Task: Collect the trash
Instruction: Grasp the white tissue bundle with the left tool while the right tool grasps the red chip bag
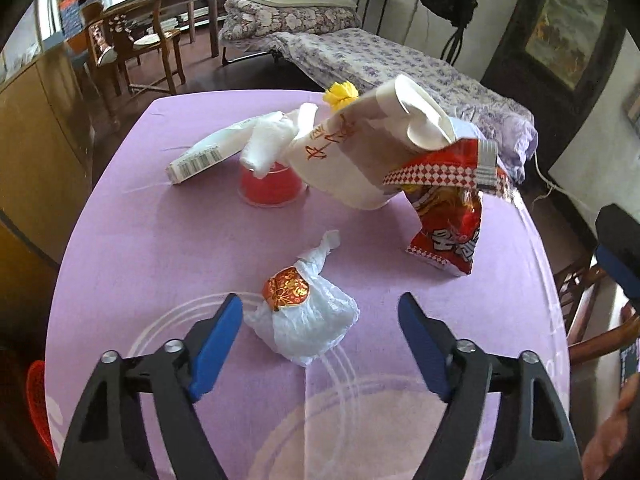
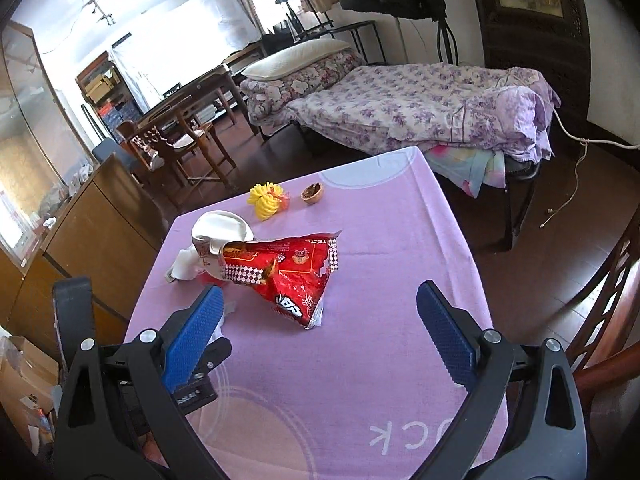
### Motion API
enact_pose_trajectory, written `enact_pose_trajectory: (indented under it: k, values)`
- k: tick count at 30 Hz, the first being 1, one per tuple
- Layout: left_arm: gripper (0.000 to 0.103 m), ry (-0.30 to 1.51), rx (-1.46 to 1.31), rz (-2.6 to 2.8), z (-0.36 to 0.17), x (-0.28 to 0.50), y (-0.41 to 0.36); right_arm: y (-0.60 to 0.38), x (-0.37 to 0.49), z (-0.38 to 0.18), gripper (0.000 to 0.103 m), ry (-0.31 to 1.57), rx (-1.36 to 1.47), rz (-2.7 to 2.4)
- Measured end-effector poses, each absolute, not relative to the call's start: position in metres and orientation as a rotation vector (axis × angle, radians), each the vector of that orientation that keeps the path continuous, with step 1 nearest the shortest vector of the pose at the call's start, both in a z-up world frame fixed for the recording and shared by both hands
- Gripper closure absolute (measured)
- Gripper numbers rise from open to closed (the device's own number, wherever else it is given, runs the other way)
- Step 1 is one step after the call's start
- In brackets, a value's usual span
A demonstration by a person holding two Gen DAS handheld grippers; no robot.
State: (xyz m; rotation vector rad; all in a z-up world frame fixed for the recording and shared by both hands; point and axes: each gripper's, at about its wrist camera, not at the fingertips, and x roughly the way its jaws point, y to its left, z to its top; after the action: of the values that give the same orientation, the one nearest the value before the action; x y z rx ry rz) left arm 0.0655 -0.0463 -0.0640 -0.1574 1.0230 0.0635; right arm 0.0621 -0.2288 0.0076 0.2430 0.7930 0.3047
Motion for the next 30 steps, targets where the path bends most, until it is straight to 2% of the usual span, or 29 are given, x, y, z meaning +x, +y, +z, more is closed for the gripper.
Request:
enact_pose_trajectory:
  k: [3, 4, 5, 10, 21, 30]
  values:
    - [0.046, 1.036, -0.145, 0.056, -0.068, 0.067, -0.047, -0.226, 0.061, 0.006, 0.009, 0.797, 0.231, 0.306]
    - [0.056, 1.041, -0.141, 0.057, -0.07, 0.067, -0.047, -0.225, 0.06, 0.005, 0.009, 0.797, 0.228, 0.307]
    - [0.062, 1.044, -0.139, 0.057, -0.071, 0.068, -0.047, -0.224, 0.06, 0.005, 0.009, 0.797, 0.226, 0.307]
    - [0.08, 1.032, -0.109, 0.046, -0.069, 0.065, -0.042, -0.221, 0.06, 0.002, 0.009, 0.809, 0.228, 0.311]
    - [0.081, 0.919, -0.206, 0.041, -0.031, 0.043, 0.004, -0.199, 0.069, -0.018, 0.009, 0.861, 0.116, 0.309]
    - [0.081, 0.918, -0.239, 0.017, -0.025, 0.043, 0.015, -0.164, 0.088, -0.035, 0.01, 0.906, 0.051, 0.376]
